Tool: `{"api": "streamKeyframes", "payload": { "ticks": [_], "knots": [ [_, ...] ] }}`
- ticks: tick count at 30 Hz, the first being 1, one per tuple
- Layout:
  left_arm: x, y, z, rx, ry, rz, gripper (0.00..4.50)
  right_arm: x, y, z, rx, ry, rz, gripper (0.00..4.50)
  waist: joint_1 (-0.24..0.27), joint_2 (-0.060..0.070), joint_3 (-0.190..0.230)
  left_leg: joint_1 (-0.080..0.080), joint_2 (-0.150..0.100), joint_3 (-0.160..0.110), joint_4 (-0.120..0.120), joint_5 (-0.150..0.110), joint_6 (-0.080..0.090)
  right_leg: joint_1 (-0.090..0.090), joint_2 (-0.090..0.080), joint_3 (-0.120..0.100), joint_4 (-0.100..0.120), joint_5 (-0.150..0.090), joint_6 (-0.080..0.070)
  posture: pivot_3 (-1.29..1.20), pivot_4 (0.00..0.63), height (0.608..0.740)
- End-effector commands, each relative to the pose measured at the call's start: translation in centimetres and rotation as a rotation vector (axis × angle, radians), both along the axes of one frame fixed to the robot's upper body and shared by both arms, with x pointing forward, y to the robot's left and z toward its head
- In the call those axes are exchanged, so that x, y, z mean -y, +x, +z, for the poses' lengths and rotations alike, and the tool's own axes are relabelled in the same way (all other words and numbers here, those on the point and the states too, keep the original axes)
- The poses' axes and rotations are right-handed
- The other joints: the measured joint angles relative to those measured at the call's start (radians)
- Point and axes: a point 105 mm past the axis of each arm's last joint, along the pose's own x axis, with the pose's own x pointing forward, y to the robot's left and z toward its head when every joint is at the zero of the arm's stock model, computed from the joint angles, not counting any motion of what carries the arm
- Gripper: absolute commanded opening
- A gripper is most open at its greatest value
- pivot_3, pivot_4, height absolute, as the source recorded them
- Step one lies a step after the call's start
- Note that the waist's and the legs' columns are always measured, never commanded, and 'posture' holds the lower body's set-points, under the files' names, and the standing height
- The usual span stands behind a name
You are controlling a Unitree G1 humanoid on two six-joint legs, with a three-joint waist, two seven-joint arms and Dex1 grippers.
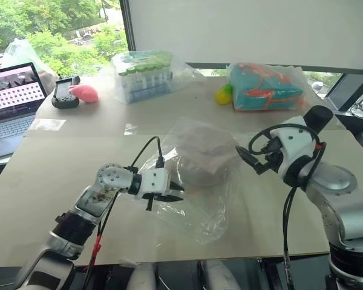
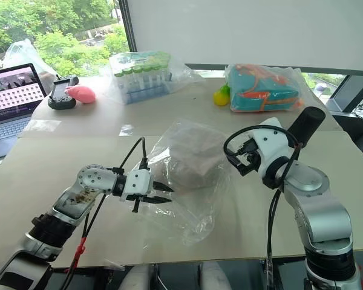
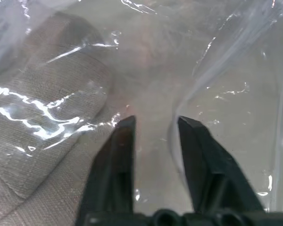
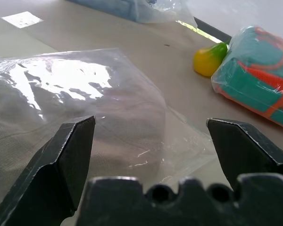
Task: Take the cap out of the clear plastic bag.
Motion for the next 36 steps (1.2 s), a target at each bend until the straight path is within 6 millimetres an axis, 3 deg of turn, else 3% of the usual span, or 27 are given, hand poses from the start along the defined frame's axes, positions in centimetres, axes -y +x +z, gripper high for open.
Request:
{"api": "streamKeyframes", "payload": {
  "ticks": [1,8,10,15,18,24,29,31,36],
  "knots": [
    [1.0,0.4,0.8,0.027,-0.012,-0.018,0.04,0.2,-0.5,1.5,0.062,-0.002,-0.012,4.50,0.001,0.000,0.000,0.000,0.000,0.000,0.000,0.000,0.000,0.000,0.000,0.000,0.000,0.000,0.000,0.00,0.150,0.740],
    [4.0,2.6,-0.5,-0.009,-0.006,0.028,0.04,0.0,-0.4,1.8,0.074,0.012,-0.016,4.50,0.005,0.000,0.000,0.000,-0.001,0.000,0.000,0.000,0.000,0.000,0.000,0.000,0.000,0.000,0.000,0.00,0.150,0.740],
    [5.0,3.5,-0.2,-0.012,-0.016,0.044,0.04,-0.5,-0.5,2.5,0.079,0.100,0.009,4.50,0.005,0.000,0.000,0.000,-0.001,-0.001,0.000,0.000,0.000,0.000,0.000,0.000,0.000,0.000,0.000,0.00,0.150,0.740],
    [6.7,5.4,1.2,0.003,-0.040,0.066,0.04,-3.4,-2.5,6.8,0.086,0.488,0.262,4.50,-0.001,0.001,0.000,-0.001,-0.001,-0.002,0.000,0.001,0.001,0.000,0.001,0.000,0.000,0.000,0.000,0.00,0.150,0.740],
    [7.5,6.8,2.8,0.017,-0.084,0.102,0.04,-5.2,-5.0,7.9,0.035,0.556,0.492,4.50,0.003,0.001,0.000,-0.002,-0.001,-0.004,0.000,0.001,0.001,0.000,0.000,-0.001,0.000,0.002,-0.003,0.00,0.150,0.740],
    [8.9,9.1,5.7,0.040,-0.173,0.178,0.04,-7.7,-8.3,5.0,-0.154,0.449,0.670,4.50,0.013,0.001,0.000,-0.006,-0.002,-0.007,0.000,0.001,0.001,-0.001,0.000,-0.003,-0.002,0.004,-0.006,0.00,0.150,0.740],
    [10.0,10.2,9.3,0.058,-0.264,0.191,0.04,-7.6,-7.3,1.4,-0.265,0.283,0.543,4.50,0.008,0.000,0.000,-0.006,-0.003,-0.007,0.000,0.001,0.001,-0.001,0.000,-0.003,-0.001,0.000,0.001,0.00,0.150,0.740],
    [10.3,10.2,10.9,0.076,-0.286,0.178,0.04,-7.6,-6.0,0.4,-0.252,0.211,0.458,4.50,0.001,0.000,0.000,-0.006,-0.003,-0.007,0.000,0.001,0.002,-0.001,0.000,-0.003,-0.001,0.000,0.001,0.00,0.150,0.740],
    [10.6,10.0,12.0,0.100,-0.295,0.150,0.04,-7.6,-3.3,-0.6,-0.161,0.091,0.317,4.50,-0.002,0.001,0.000,-0.006,-0.003,-0.007,0.000,0.001,0.002,-0.002,0.000,-0.003,-0.001,0.000,0.001,0.00,0.150,0.740]
  ]
}}
